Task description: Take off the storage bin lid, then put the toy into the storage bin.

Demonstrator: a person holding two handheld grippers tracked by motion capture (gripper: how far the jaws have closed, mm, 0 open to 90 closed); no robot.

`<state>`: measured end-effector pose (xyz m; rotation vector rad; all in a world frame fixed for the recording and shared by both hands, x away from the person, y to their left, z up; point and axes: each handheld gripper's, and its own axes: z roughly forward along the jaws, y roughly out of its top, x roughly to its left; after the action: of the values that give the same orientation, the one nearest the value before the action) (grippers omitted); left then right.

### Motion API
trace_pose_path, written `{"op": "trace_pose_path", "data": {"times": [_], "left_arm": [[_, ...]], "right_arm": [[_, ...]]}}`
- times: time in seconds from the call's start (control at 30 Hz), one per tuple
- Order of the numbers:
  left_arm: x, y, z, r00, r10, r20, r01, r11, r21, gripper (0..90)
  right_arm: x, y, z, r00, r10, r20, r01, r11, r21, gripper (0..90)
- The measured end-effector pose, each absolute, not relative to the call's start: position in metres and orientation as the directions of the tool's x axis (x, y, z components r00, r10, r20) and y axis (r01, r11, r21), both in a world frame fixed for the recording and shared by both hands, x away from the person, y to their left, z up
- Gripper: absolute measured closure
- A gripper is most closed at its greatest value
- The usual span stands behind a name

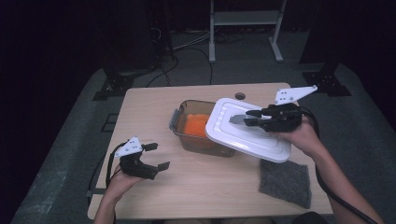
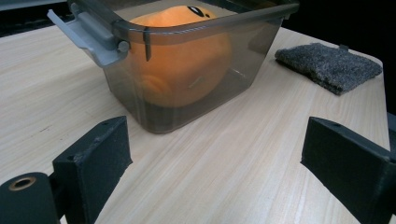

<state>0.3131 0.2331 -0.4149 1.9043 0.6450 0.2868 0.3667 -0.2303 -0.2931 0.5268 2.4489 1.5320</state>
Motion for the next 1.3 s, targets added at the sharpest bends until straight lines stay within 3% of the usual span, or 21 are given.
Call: {"op": "trace_pose_path", "data": {"times": [0.67,1.3], "left_arm": [[0.313,0.235,-0.414,0.826,0.556,-0.096,0.297,-0.284,0.912,7.4],[0.312,0.235,-0.412,0.830,0.550,-0.091,0.289,-0.285,0.914,7.4]], "right_arm": [[0.410,-0.156,-0.279,-0.954,0.300,-0.008,0.130,0.436,0.890,65.5],[0.426,-0.137,-0.290,-0.961,0.277,0.010,0.135,0.440,0.888,65.5]]}}
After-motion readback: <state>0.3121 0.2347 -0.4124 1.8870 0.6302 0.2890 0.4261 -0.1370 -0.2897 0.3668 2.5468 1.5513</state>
